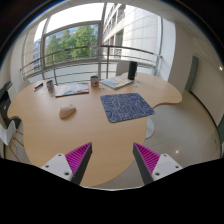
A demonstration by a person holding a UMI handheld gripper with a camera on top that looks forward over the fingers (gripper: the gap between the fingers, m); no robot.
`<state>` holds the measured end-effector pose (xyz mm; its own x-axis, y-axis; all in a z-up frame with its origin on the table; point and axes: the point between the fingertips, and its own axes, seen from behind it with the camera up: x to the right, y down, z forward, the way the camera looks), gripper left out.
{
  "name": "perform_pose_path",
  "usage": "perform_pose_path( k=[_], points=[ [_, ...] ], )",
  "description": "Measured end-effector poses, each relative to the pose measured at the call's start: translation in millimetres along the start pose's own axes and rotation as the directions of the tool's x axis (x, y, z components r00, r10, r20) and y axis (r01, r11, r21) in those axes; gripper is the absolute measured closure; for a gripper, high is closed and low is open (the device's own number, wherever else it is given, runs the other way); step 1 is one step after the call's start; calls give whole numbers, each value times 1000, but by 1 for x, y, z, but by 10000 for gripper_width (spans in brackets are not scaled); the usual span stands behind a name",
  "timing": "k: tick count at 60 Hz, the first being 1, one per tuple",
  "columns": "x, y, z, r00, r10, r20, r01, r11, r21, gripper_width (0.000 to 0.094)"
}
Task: Arrange mouse
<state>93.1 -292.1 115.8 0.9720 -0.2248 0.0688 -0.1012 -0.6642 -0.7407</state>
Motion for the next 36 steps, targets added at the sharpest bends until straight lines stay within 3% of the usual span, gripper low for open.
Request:
perform_pose_path(
  k=[7,17,28,36],
  points=[
    [-85,3,47,994,-16,110,15,1000,13,85],
    [-186,-24,124,980,-61,191,49,997,66,87],
    [-250,-63,203,978,-51,200,34,996,86,87],
    [-265,-82,251,981,-8,193,-1,999,47,87]
  ],
)
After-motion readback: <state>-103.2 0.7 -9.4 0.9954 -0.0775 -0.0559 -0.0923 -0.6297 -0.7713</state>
